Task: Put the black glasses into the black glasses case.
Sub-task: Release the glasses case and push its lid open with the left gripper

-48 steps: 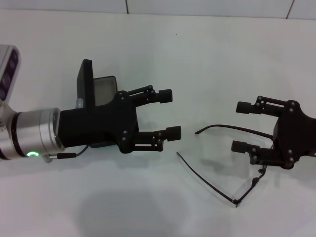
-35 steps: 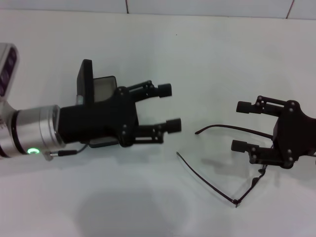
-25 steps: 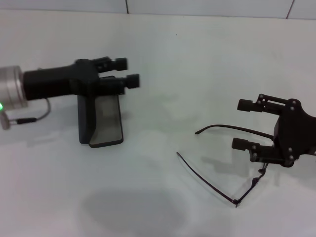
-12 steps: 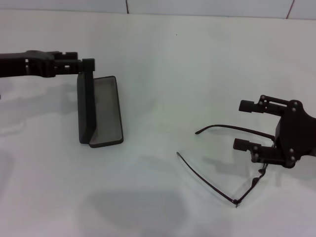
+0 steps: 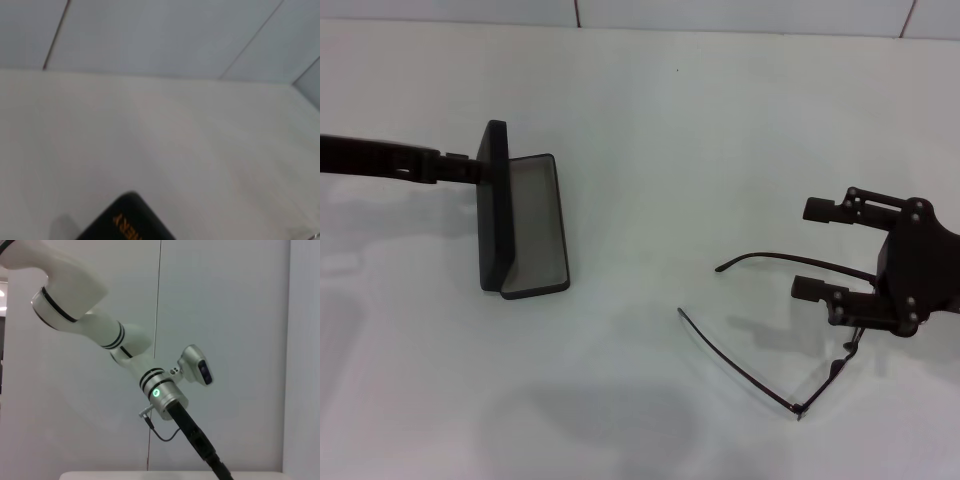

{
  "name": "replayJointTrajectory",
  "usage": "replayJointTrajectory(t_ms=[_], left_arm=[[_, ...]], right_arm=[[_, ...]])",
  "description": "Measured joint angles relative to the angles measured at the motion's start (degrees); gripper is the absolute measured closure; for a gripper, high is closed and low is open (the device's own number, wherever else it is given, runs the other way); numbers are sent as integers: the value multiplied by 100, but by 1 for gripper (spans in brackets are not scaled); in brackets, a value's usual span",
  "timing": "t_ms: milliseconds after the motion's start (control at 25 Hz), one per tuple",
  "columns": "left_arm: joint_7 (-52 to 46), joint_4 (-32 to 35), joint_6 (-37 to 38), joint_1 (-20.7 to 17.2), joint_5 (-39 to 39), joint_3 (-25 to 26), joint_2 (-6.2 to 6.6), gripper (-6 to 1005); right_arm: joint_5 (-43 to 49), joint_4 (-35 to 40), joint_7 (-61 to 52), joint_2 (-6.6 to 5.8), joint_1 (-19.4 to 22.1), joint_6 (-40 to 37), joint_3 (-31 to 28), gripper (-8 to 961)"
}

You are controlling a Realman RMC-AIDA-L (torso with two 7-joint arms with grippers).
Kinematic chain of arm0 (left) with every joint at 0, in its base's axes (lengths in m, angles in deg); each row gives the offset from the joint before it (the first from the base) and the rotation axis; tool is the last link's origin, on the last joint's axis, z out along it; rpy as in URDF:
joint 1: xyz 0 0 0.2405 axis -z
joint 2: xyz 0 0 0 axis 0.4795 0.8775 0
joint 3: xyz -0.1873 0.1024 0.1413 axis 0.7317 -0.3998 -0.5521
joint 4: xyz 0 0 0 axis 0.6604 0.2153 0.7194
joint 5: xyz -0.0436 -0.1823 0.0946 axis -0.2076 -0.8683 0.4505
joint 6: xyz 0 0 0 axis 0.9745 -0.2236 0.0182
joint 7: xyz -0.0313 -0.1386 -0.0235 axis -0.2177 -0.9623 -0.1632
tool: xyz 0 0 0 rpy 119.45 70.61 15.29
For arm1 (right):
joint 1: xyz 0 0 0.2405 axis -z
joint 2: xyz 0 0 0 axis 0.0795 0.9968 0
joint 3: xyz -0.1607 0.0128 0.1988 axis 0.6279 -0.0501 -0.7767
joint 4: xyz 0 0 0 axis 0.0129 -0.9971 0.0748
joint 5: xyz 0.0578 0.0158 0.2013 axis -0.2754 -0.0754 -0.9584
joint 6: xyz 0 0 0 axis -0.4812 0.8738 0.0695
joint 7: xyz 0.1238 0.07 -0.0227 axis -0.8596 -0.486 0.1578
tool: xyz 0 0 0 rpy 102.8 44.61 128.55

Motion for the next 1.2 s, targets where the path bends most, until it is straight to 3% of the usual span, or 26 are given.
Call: replayJointTrajectory(t_ms=[560, 1200], left_arm=[[-641, -35, -532, 614, 1053, -9, -148, 203], [-854, -44, -755, 834, 1372, -9, -254, 223]], right_arm=[[-132, 0, -24, 9, 6, 3, 16, 233], [-133, -53, -30, 9, -8, 11, 54, 233]])
